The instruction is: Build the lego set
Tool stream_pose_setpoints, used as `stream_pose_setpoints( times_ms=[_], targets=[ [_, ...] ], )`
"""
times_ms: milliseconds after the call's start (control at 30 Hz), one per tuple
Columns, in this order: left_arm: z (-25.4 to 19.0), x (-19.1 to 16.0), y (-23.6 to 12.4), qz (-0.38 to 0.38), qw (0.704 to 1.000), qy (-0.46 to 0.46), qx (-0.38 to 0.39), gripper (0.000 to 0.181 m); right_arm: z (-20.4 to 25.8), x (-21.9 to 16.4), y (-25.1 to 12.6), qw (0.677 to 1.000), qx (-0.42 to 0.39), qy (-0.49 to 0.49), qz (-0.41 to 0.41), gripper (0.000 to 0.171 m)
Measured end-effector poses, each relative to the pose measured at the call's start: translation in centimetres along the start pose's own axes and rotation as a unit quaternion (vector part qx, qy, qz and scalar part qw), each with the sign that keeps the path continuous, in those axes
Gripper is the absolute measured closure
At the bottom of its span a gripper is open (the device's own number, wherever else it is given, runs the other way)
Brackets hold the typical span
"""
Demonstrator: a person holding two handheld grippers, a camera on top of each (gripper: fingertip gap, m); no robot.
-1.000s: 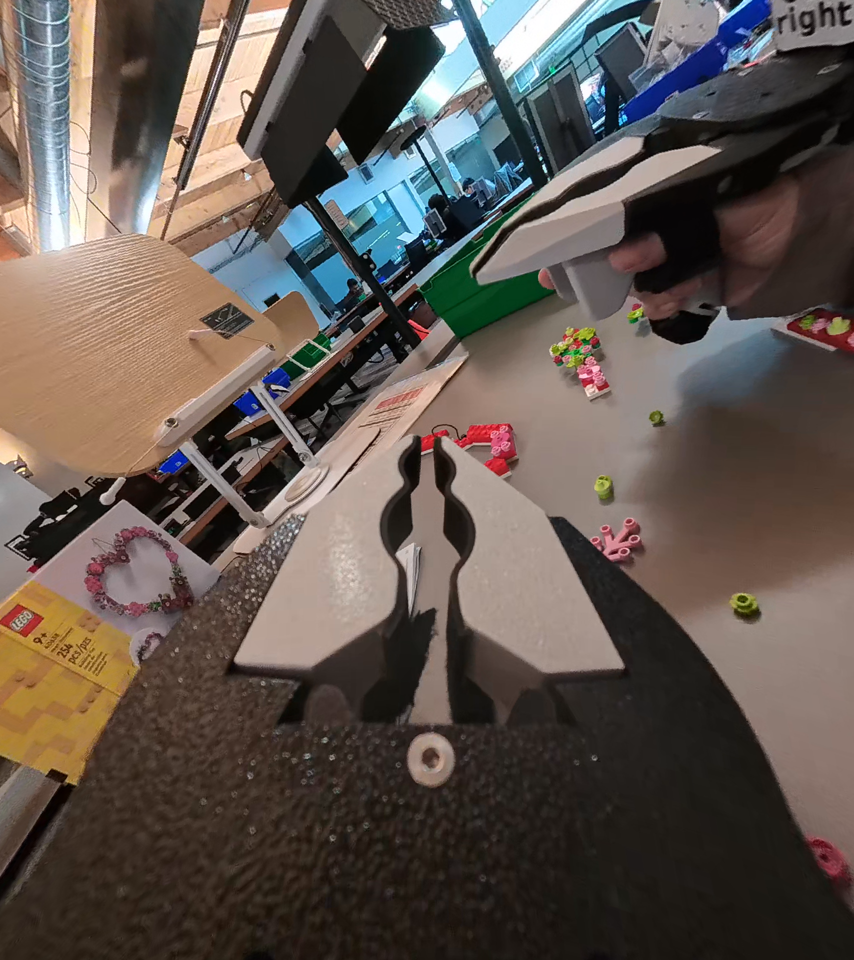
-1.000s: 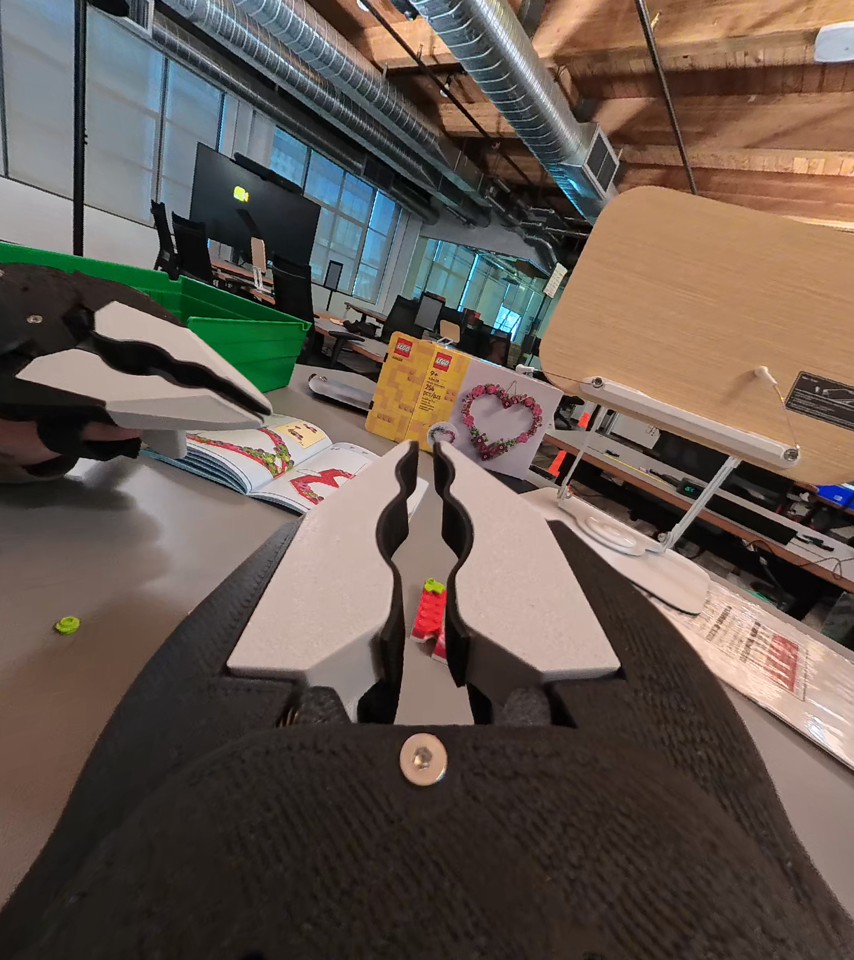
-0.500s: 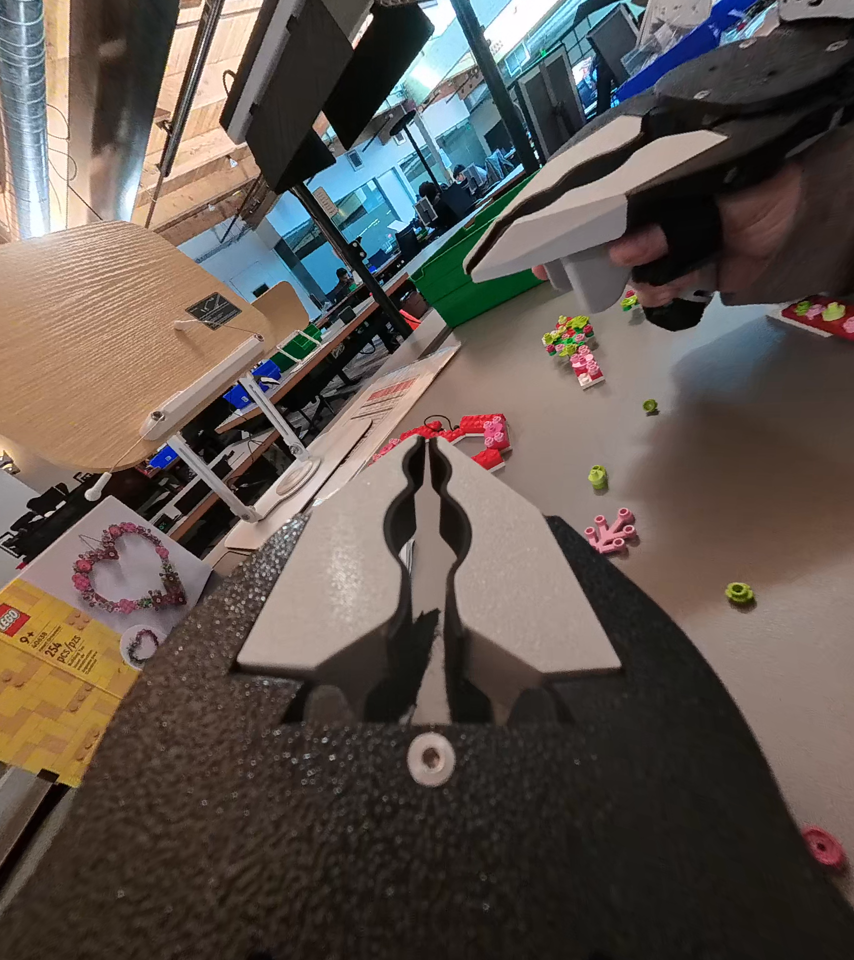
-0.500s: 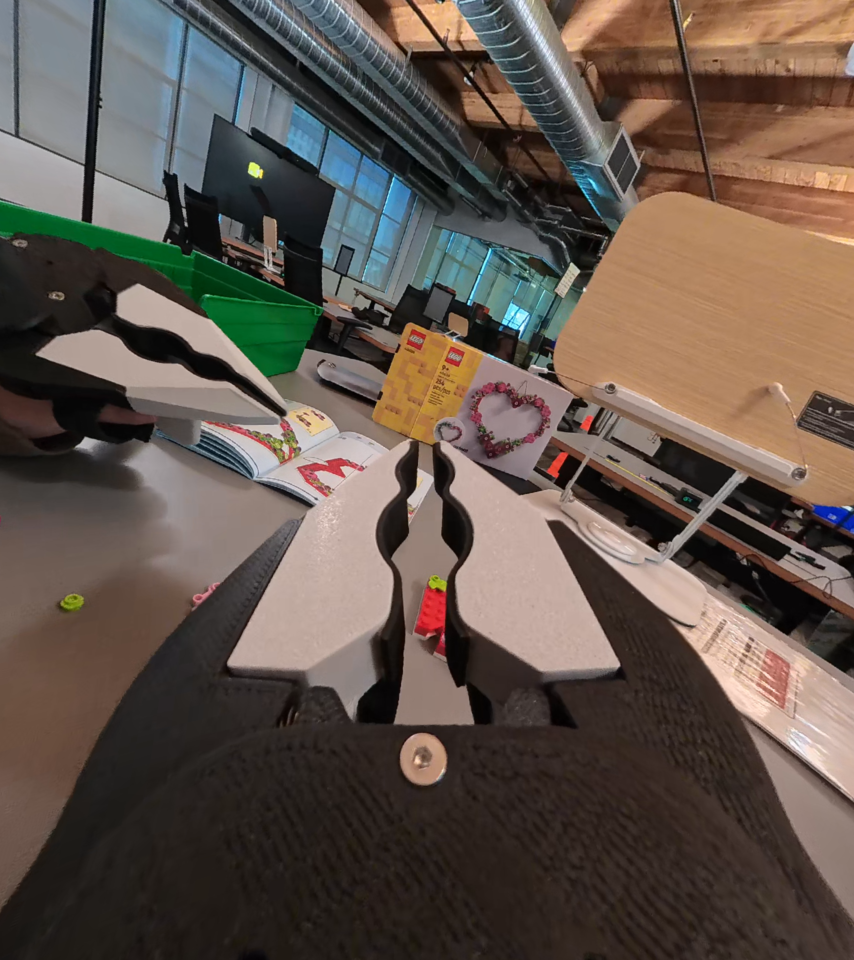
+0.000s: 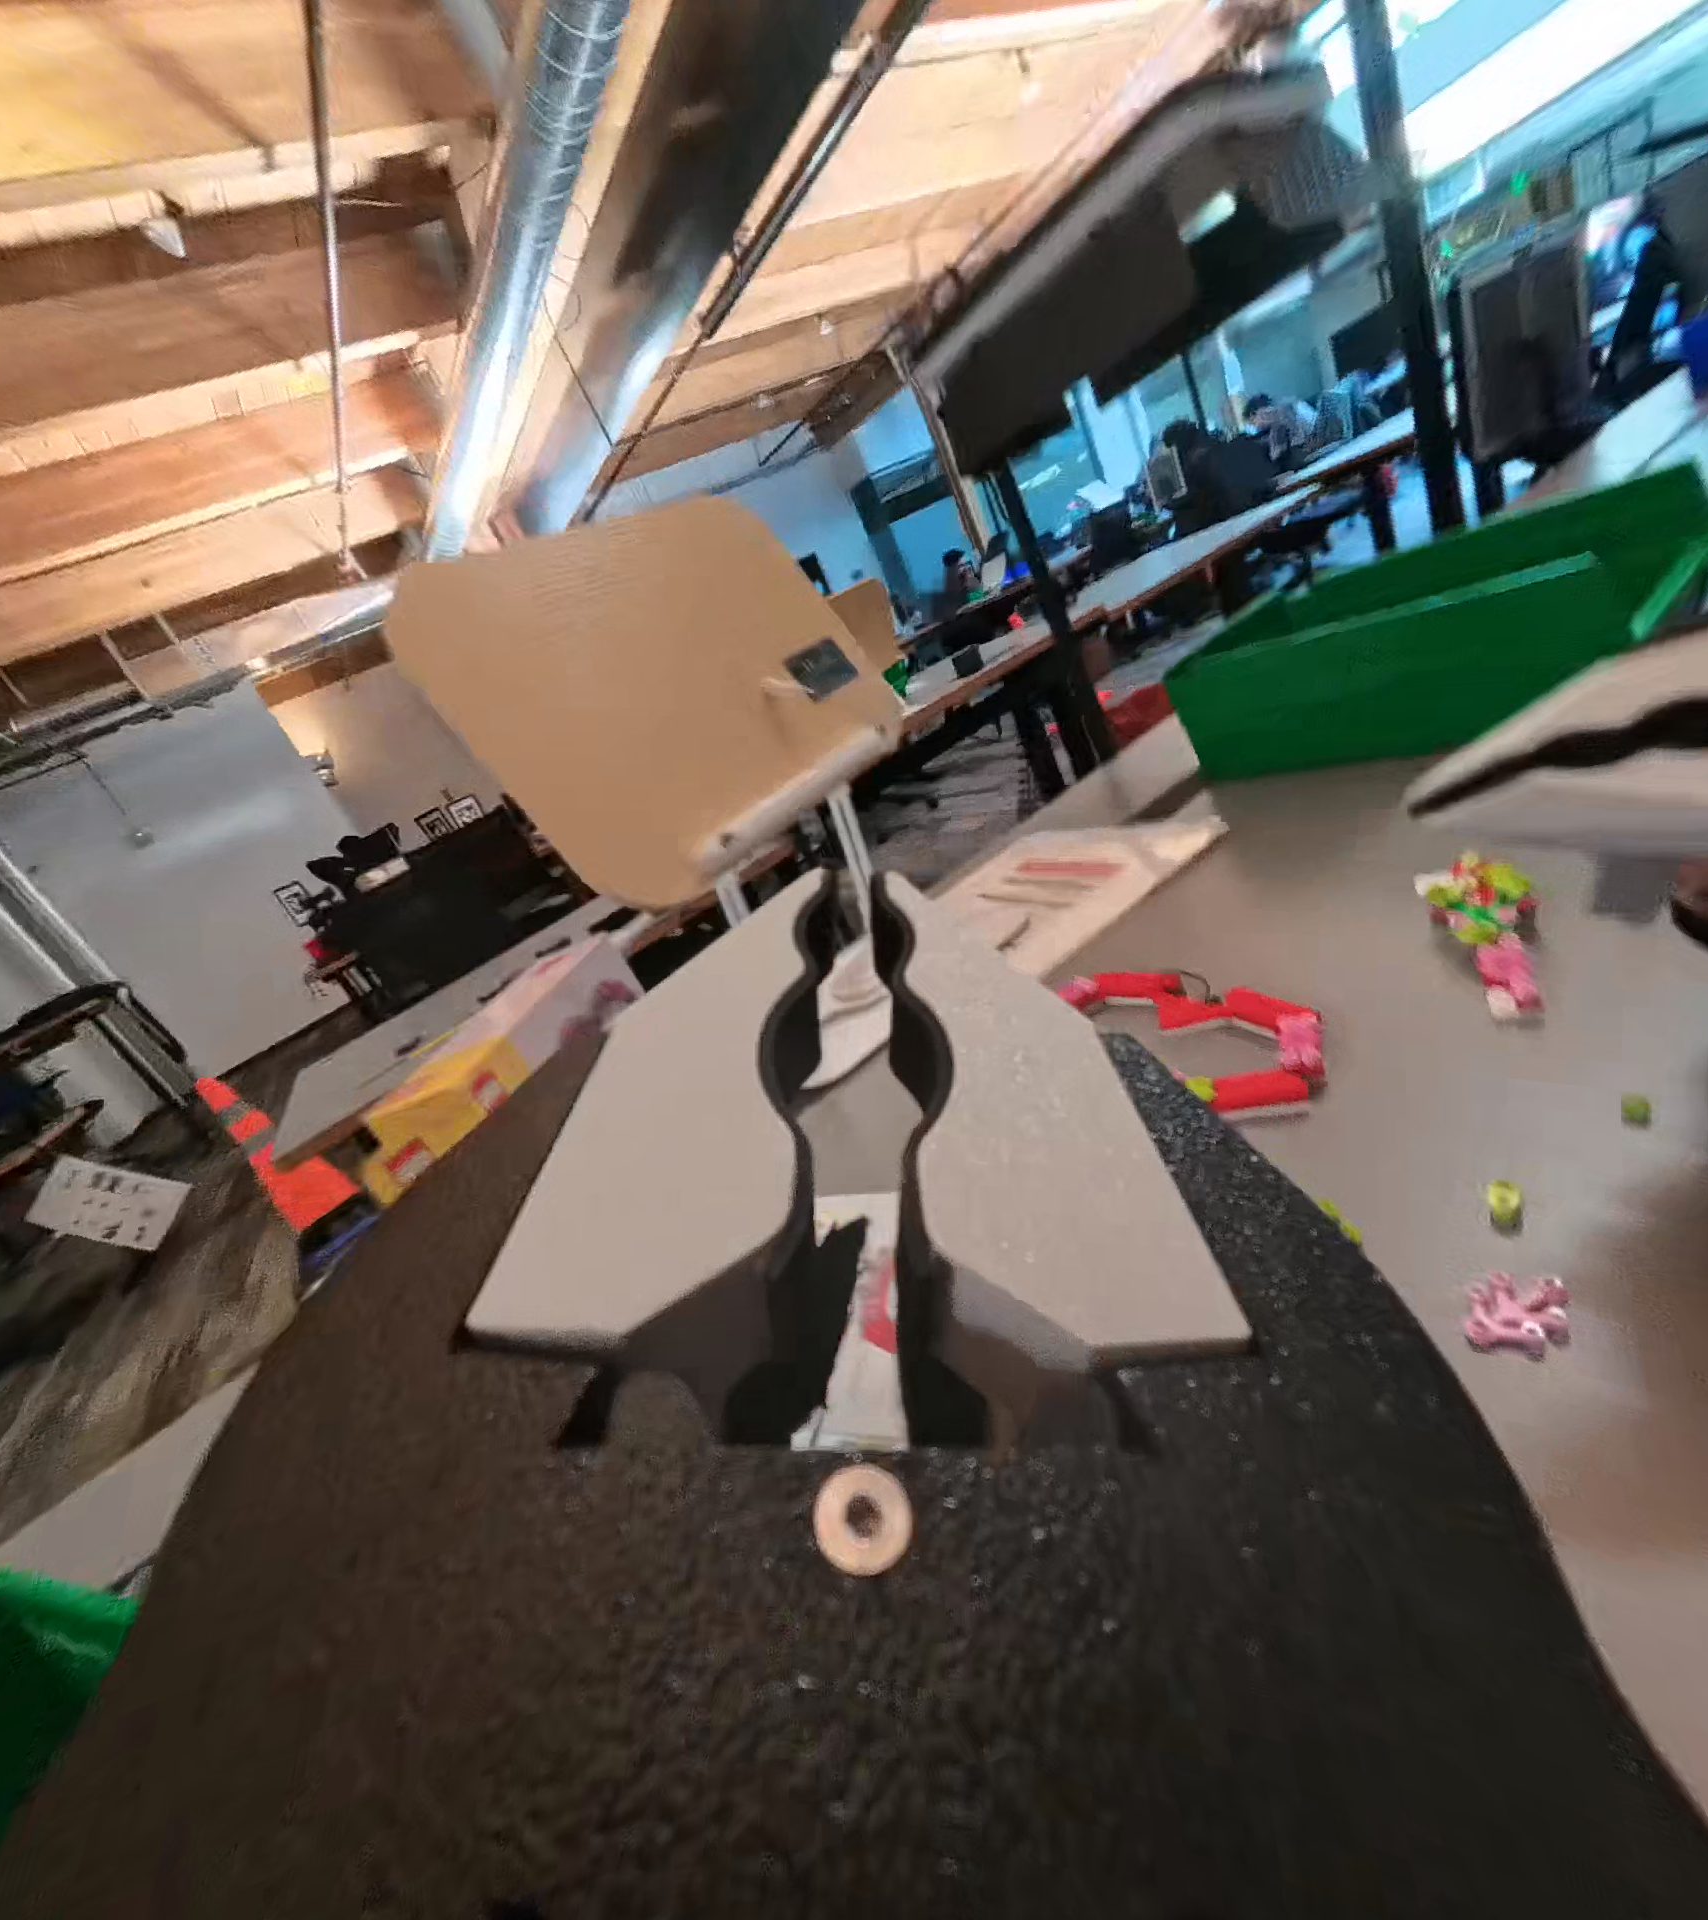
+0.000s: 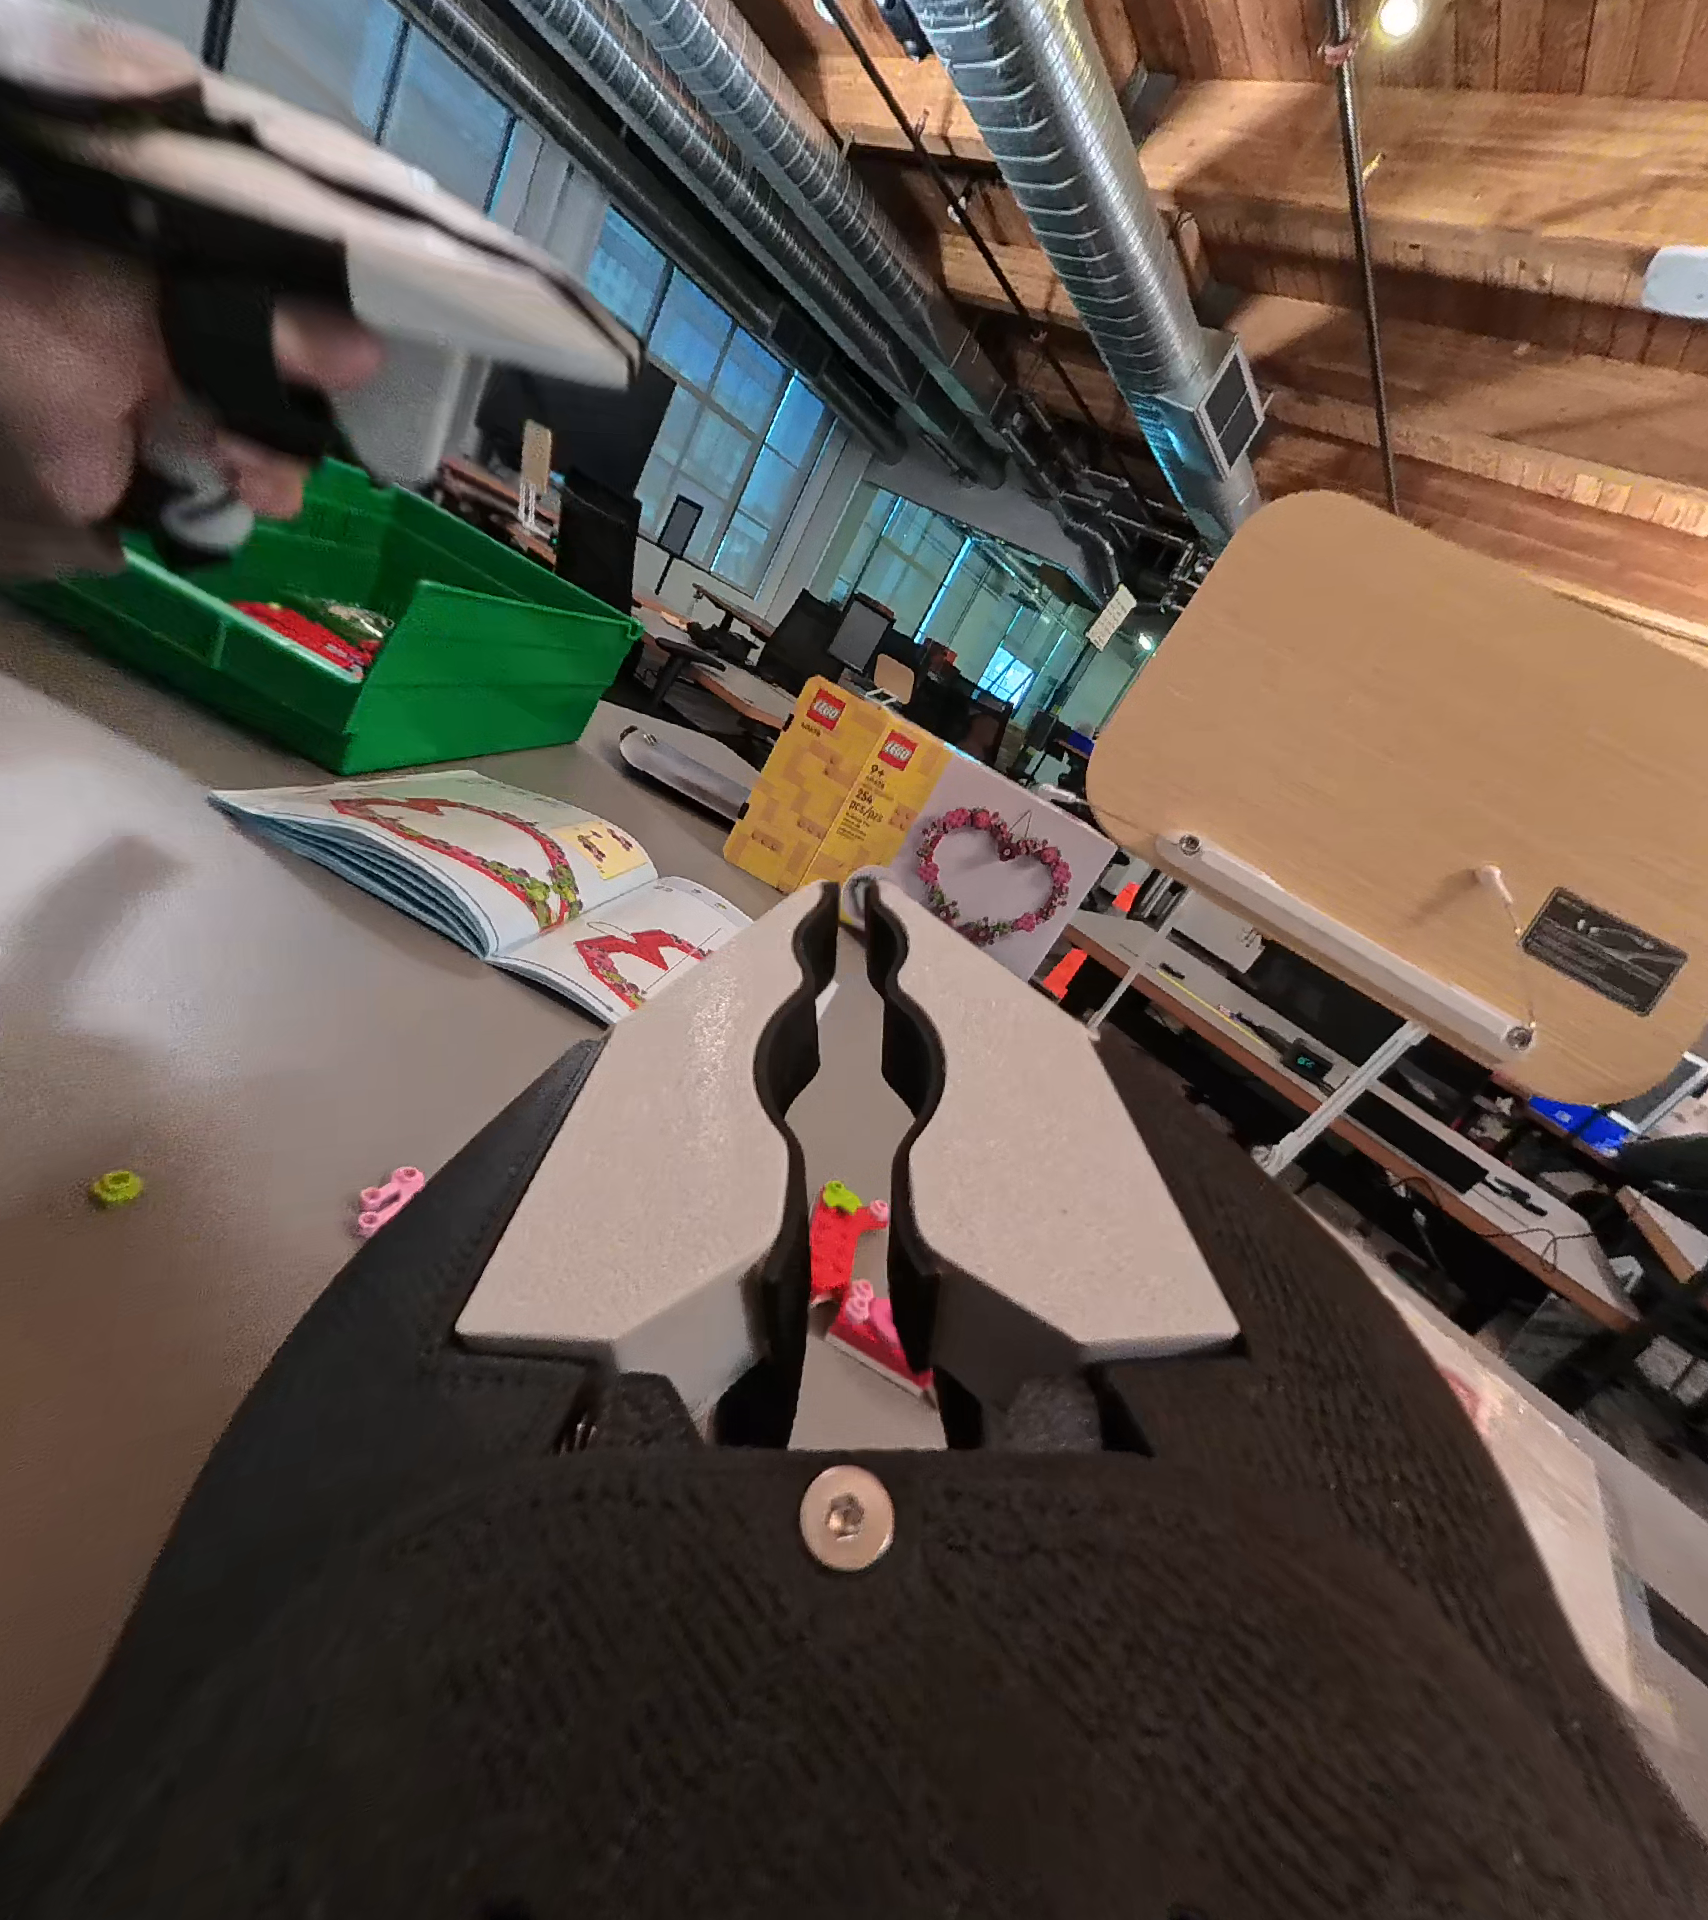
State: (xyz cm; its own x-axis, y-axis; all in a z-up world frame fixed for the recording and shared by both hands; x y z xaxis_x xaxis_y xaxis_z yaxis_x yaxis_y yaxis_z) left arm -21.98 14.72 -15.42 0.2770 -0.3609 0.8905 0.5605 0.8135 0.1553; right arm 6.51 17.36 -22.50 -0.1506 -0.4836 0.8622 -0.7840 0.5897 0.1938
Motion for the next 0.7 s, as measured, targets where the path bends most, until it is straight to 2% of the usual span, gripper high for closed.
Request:
stream_pose_setpoints(
  times_ms=[100, 167, 267, 333, 400, 467, 533, 600, 633, 700],
  targets=[
    [6.0, 2.7, -2.0, -0.002, 0.998, -0.056, 0.011, 0.176, 0.0, 0.3, -0.1, 1.000, -0.001, -0.005, -0.010, 0.168],
    [10.9, 2.3, -2.8, 0.089, 0.987, -0.112, 0.071, 0.178, 0.1, 0.3, -0.1, 1.000, 0.001, -0.006, -0.009, 0.168],
    [17.5, -1.0, -3.3, 0.228, 0.947, -0.184, 0.130, 0.181, 0.1, 0.0, 0.0, 1.000, 0.005, 0.001, -0.004, 0.168],
    [21.3, -4.9, -3.5, 0.347, 0.894, -0.248, 0.135, 0.181, 0.1, 0.0, 0.0, 1.000, 0.004, 0.004, -0.006, 0.168],
    [24.1, -8.9, -3.9, 0.429, 0.834, -0.319, 0.138, 0.177, 0.1, 0.0, 0.0, 1.000, 0.004, 0.007, -0.006, 0.168],
    [25.6, -12.4, -4.4, 0.475, 0.776, -0.393, 0.134, 0.175, 0.1, -0.1, 0.0, 1.000, 0.003, 0.007, -0.005, 0.168],
    [26.0, -15.2, -4.7, 0.505, 0.723, -0.457, 0.112, 0.181, 0.1, -0.1, 0.0, 1.000, 0.004, 0.004, -0.003, 0.169],
    [25.9, -17.6, -5.2, 0.554, 0.671, -0.480, 0.114, 0.178, 0.1, -0.3, 0.0, 1.000, 0.005, 0.002, 0.001, 0.170],
    [25.8, -18.4, -5.3, 0.575, 0.651, -0.481, 0.115, 0.174, 0.0, -0.3, 0.0, 1.000, 0.004, 0.001, 0.003, 0.170],
    [25.8, -19.4, -5.4, 0.597, 0.630, -0.480, 0.127, 0.167, -0.1, -0.4, 0.0, 1.000, 0.002, 0.001, 0.005, 0.170]
  ],
)
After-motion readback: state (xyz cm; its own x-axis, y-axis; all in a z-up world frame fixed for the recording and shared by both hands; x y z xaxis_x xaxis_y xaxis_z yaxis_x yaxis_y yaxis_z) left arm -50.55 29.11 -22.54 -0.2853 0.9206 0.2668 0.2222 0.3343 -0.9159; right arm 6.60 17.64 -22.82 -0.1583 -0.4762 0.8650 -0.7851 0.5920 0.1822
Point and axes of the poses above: each gripper's, where its closed fingertips meet, y out along the fingers, x out of its top, z = x × y across the jaws, the point moved 10 cm from there along -y, back along the fingers, and after that the axes turned 2 degrees about -x, right-handed, at the moved point
